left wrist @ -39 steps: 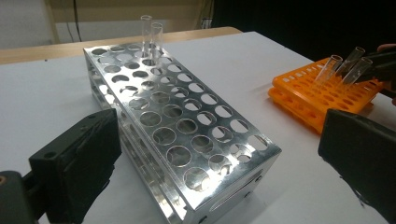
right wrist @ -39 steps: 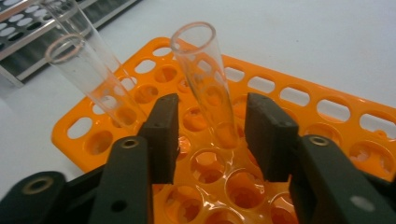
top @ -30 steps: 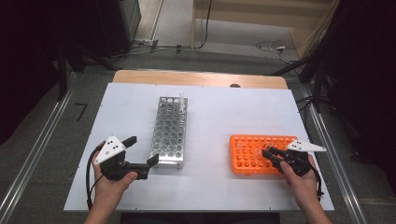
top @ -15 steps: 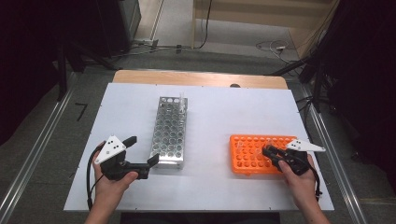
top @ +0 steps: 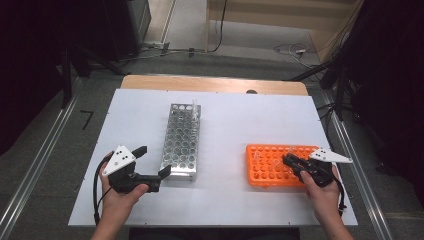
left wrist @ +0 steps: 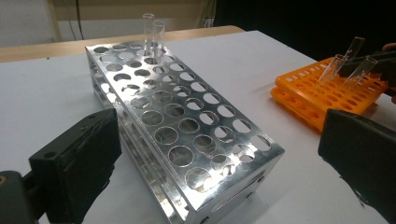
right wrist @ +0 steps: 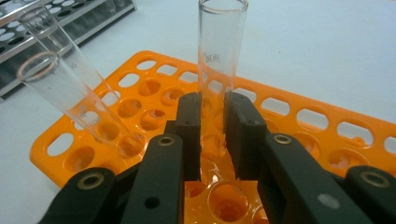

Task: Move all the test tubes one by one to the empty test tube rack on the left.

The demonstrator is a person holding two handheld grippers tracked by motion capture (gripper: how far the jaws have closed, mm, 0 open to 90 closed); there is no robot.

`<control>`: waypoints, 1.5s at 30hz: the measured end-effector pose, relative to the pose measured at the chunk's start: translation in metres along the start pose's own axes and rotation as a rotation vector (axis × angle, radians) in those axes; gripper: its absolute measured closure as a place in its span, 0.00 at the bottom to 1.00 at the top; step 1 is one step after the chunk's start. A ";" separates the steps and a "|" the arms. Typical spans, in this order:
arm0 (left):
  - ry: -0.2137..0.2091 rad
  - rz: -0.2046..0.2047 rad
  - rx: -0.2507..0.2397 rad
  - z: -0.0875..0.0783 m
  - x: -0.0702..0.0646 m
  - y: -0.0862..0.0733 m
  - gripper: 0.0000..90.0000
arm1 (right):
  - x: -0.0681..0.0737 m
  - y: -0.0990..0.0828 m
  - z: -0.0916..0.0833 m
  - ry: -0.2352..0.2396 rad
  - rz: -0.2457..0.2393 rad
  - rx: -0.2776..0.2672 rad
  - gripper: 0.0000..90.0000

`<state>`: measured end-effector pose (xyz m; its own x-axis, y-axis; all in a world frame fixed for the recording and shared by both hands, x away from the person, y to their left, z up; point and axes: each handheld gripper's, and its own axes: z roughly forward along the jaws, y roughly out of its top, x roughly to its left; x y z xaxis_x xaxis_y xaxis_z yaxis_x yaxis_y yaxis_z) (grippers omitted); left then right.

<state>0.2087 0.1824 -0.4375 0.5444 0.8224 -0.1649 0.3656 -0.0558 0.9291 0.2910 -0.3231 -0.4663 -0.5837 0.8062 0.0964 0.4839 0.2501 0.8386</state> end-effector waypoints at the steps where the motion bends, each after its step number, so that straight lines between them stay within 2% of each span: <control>1: 0.000 0.001 0.001 0.000 0.000 0.000 0.00 | 0.000 0.001 -0.002 -0.005 -0.002 -0.003 0.82; 7: -0.003 0.001 -0.002 0.000 -0.001 0.000 0.00 | 0.002 0.007 -0.012 -0.014 -0.009 -0.032 0.82; 19: -0.007 0.001 -0.004 0.001 -0.003 0.001 0.00 | 0.012 0.021 -0.030 -0.001 -0.023 -0.100 0.82; 33: -0.013 0.010 0.001 0.003 -0.007 0.001 0.00 | 0.033 0.037 -0.042 0.050 -0.063 -0.168 0.82; 45: -0.031 0.017 0.002 0.006 -0.013 0.002 0.00 | 0.057 0.046 -0.046 0.113 -0.107 -0.196 0.82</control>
<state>0.2068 0.1686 -0.4358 0.5739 0.8033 -0.1589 0.3570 -0.0708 0.9314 0.2498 -0.2907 -0.3978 -0.6993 0.7130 0.0513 0.2858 0.2131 0.9343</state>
